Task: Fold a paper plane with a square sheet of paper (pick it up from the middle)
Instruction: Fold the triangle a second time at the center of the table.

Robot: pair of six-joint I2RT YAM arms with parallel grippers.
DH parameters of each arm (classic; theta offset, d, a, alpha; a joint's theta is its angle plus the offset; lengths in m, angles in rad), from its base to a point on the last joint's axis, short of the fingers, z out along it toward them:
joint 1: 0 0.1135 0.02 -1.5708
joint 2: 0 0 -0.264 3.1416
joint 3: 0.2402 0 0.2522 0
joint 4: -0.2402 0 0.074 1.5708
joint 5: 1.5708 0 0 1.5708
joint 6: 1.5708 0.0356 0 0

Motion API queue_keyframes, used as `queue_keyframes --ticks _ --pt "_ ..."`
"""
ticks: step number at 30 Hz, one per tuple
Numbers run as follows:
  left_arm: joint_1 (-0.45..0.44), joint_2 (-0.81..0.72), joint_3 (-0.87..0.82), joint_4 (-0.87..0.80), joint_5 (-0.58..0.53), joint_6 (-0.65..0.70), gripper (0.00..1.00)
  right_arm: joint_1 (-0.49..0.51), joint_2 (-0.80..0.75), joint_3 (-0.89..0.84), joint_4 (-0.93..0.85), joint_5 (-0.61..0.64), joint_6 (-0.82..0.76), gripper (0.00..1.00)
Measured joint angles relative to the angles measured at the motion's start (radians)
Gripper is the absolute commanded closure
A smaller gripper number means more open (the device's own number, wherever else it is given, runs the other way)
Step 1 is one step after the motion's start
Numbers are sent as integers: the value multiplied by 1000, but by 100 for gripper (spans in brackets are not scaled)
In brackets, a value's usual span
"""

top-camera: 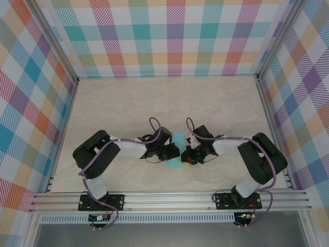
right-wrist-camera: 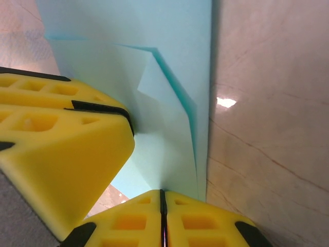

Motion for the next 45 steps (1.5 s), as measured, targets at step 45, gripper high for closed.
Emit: queue_keyframes --ticks 45 --pt "125 0 -1 -14 64 83 83 0 17 2 14 -16 -27 93"
